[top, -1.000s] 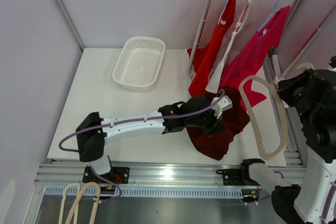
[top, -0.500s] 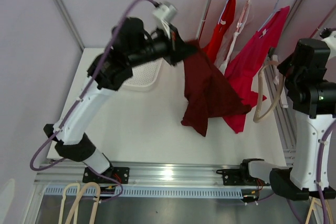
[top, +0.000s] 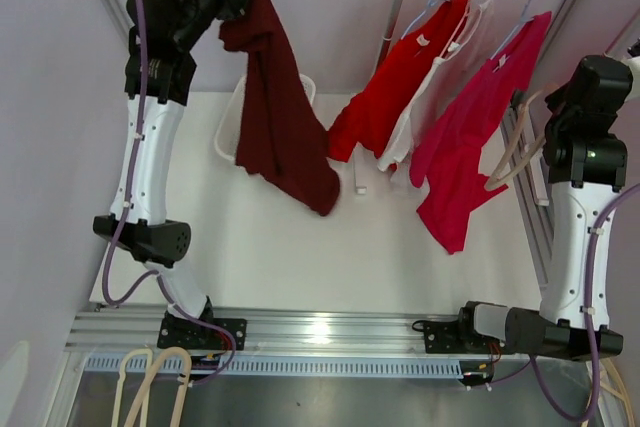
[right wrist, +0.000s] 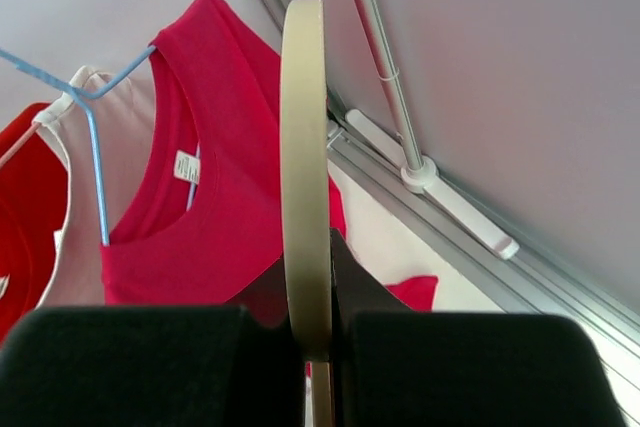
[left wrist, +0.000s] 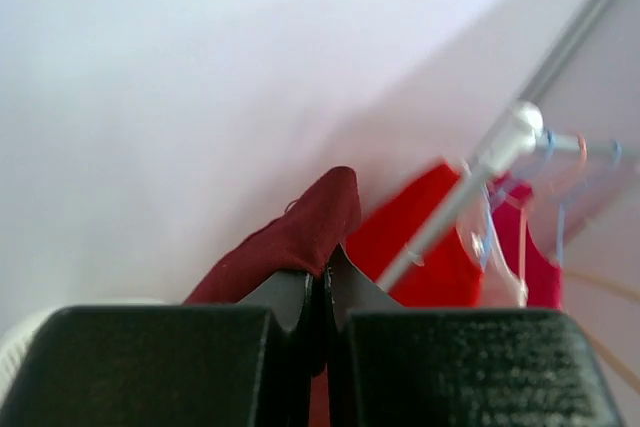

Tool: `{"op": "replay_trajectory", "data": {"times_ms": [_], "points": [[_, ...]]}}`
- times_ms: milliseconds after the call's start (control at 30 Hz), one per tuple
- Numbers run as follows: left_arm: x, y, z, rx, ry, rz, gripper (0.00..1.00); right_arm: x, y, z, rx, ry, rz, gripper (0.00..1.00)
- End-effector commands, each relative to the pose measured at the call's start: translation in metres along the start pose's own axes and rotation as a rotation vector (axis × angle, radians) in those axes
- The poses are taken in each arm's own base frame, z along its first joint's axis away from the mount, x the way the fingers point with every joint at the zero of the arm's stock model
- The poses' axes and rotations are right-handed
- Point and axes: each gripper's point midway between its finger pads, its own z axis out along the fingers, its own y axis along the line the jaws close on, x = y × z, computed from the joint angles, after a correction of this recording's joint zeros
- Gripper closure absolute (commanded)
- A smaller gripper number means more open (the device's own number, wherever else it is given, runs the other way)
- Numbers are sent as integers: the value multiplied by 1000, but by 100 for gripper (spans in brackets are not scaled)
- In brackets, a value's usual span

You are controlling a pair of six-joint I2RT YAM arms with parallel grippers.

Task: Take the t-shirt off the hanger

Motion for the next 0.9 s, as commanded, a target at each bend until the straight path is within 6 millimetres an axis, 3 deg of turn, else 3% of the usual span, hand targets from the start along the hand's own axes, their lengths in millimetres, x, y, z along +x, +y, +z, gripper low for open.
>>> {"op": "replay_trajectory", "data": {"times_ms": [0, 133, 233, 267, 400, 433, 500, 600, 633, 700, 867], "points": [[-122, -41, -26, 127, -413, 154, 99, -31, 22, 16, -61, -133, 65, 100], [-157, -40, -33, 114, -594, 257, 99, -27, 29, 41, -57, -175, 23, 100], [-162, -34, -22, 127, -643, 291, 99, -30, 35, 58, -51, -208, -2, 100], [-163, -35, -20, 142, -649, 297, 99, -41, 41, 59, -63, -235, 5, 100], [-137, -4, 8, 99, -598, 290, 99, -50, 54, 72, -82, -254, -22, 100], [-118, 14, 22, 77, -556, 279, 99, -51, 57, 73, -90, -256, -26, 100], [-110, 26, 29, 63, -543, 285, 99, -55, 60, 73, -105, -271, -34, 100], [-87, 59, 40, -18, -495, 281, 99, -61, 61, 70, -121, -289, -43, 100], [-67, 82, 49, -53, -450, 259, 99, -63, 62, 71, -135, -293, -44, 100], [-57, 104, 54, -88, -420, 239, 99, -64, 65, 73, -152, -288, -52, 100], [-28, 135, 73, -121, -356, 219, 99, -71, 76, 78, -197, -313, -92, 100]]}}
